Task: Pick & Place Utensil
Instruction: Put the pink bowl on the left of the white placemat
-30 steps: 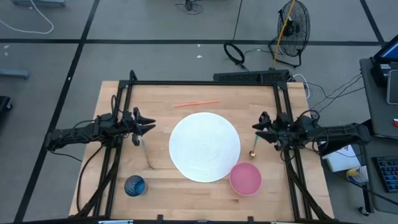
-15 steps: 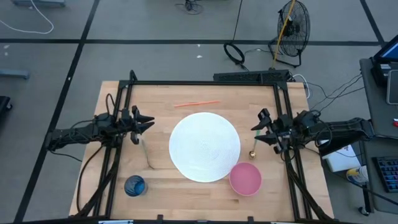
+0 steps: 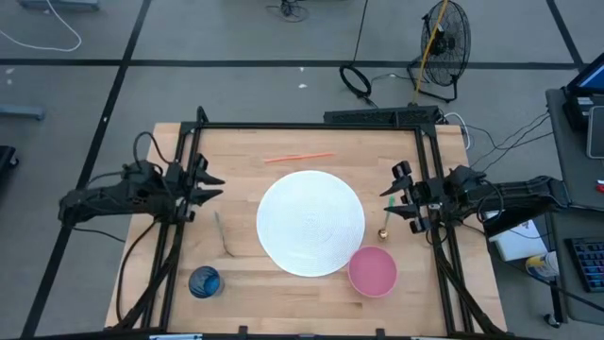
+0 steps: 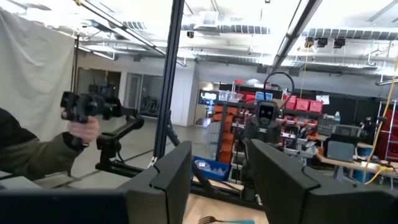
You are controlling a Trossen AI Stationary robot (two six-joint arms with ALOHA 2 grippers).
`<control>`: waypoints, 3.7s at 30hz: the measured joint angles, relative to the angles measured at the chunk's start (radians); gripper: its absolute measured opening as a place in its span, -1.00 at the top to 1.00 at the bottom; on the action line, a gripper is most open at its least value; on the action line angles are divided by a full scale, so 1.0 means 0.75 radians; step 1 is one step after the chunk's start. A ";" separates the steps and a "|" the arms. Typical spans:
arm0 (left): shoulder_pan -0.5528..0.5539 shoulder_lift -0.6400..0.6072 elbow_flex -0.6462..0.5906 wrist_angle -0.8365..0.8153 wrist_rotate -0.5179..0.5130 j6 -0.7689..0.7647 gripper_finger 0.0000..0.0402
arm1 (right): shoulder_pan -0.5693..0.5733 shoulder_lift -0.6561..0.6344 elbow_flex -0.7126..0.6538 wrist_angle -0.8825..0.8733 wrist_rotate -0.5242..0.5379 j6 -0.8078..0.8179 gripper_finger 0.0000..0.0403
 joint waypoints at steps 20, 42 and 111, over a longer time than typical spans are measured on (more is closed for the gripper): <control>-0.001 0.449 0.072 0.191 0.160 0.024 0.41 | 0.002 0.190 0.255 -0.689 0.240 0.215 0.23; -0.001 0.472 0.117 0.110 0.154 0.071 0.41 | 0.375 0.707 0.611 -1.453 0.497 0.842 0.23; -0.002 0.687 0.117 0.229 0.055 0.011 0.41 | 0.789 1.144 0.859 -2.146 0.559 1.693 0.06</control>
